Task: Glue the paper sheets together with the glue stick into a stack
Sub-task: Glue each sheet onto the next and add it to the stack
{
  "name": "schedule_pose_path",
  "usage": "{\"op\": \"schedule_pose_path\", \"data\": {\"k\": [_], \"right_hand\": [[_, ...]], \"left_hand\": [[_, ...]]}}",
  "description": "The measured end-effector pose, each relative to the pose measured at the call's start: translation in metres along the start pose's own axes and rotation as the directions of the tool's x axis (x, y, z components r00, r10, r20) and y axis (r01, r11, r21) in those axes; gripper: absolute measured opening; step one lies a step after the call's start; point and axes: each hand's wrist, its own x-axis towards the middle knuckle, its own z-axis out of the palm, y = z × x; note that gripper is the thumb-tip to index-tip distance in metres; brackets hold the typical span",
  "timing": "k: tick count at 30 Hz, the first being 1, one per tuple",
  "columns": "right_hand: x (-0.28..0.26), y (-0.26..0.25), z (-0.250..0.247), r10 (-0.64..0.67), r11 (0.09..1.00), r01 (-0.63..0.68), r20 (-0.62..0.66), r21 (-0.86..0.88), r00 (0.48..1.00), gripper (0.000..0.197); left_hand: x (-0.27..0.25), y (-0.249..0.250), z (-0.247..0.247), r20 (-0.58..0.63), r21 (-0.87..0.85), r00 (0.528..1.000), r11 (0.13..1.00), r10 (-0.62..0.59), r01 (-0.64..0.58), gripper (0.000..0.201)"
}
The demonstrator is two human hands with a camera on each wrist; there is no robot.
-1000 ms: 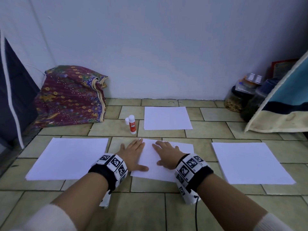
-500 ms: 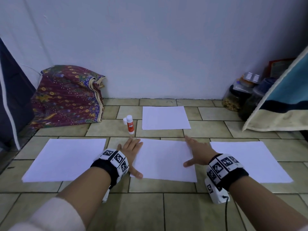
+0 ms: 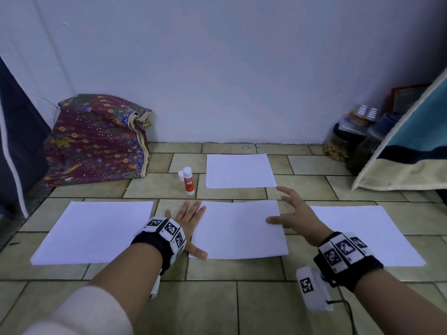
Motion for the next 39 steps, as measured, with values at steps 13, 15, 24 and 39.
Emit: {"op": "schedule_pose_path", "data": {"k": [13, 15, 24, 39], "right_hand": [[-0.012, 0.005, -0.005, -0.048, 0.988, 0.050, 0.019, -0.149, 0.999, 0.029], [-0.004, -0.003, -0.013, -0.107, 0.974, 0.098, -0.033, -0.205, 0.994, 0.031], [0.059, -0.039, -0.024, -0.210, 0.974, 0.166, -0.335, -0.154, 0.919, 0.037], [0.157, -0.046, 0.007, 0.026, 0.903, -0.129, -0.247, -0.410, 0.969, 0.035]], "left_hand": [[0.000, 0.002, 0.002, -0.002, 0.037, 0.998, 0.998, -0.056, 0.056, 0.144], [0.000, 0.004, 0.001, 0.006, 0.040, 0.998, 0.997, -0.062, 0.062, 0.139], [0.003, 0.002, 0.003, 0.019, 0.011, 0.995, 0.995, -0.097, 0.097, 0.147], [0.003, 0.003, 0.001, 0.023, 0.055, 0.994, 0.993, -0.104, 0.103, 0.141]]}}
